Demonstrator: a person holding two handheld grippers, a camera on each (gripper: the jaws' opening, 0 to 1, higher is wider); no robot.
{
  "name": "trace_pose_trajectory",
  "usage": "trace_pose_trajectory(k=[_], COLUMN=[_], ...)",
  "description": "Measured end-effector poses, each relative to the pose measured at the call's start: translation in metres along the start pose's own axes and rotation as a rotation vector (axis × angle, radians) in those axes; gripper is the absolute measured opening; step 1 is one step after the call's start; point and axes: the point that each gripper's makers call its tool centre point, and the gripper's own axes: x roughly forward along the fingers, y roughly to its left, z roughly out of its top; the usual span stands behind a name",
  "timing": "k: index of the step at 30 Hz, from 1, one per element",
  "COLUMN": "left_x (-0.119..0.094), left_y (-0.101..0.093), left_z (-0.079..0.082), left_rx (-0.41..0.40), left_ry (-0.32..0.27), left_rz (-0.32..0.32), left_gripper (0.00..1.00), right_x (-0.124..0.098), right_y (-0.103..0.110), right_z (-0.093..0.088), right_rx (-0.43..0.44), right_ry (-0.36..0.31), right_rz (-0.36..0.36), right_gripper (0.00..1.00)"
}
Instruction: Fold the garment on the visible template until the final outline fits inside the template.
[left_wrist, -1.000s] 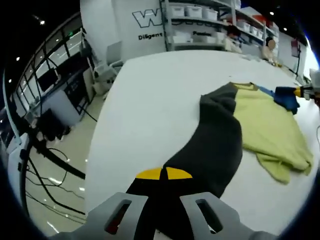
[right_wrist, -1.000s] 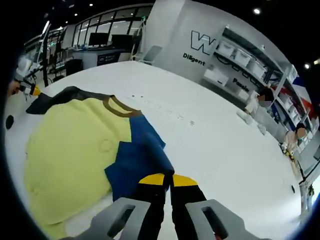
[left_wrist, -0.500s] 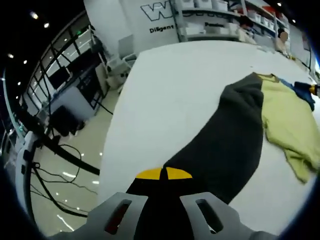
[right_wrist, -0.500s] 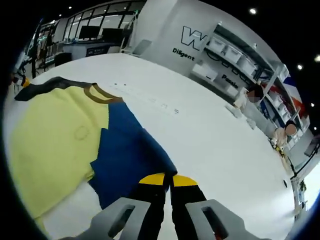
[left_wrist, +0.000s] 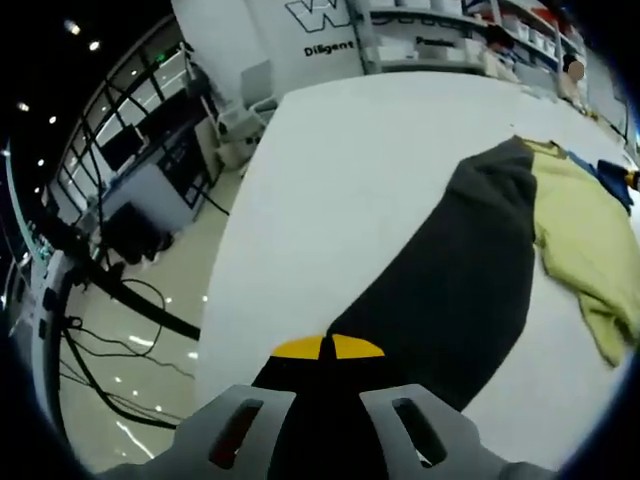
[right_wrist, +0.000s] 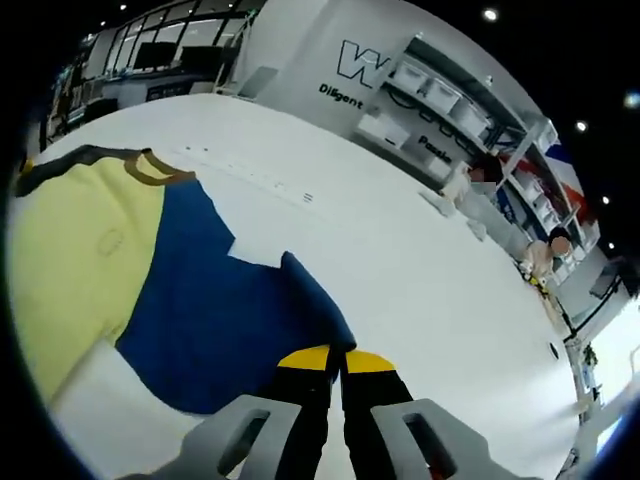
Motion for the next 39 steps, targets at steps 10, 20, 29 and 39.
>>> trace_pose_trajectory(k=[10,20,29,39], left_x=[-0.003,-0.007,-0.012,-0.017], left_y=[-0.001,-0.004,-0.009,-0.015], left_z=[-0.002,-0.005,-0.009,-0.012], left_rx=[-0.042,-0.036,-0.043,-0.049], left_ry=[0.003,0.006,0.006,-0.012], left_rz=[0.007,0.008,-0.004,-0.01], left_gripper=[0.0,0.0,0.0,0.0], right_x=[0.0,-0.007,-0.024,-0.042], right_y=[-0.017,-0.019,-0.013,0.0], right_z=[-0.02,-0.039,-0.055,-0.076], right_rx=[0.074,0.047,0.033,-0.046], right_ry=[0.042,0.094,0.132,0.168], right_rz=[-0.037,-0.068,-0.109,-0.144], right_gripper=[0.0,0.0,0.0,0.0])
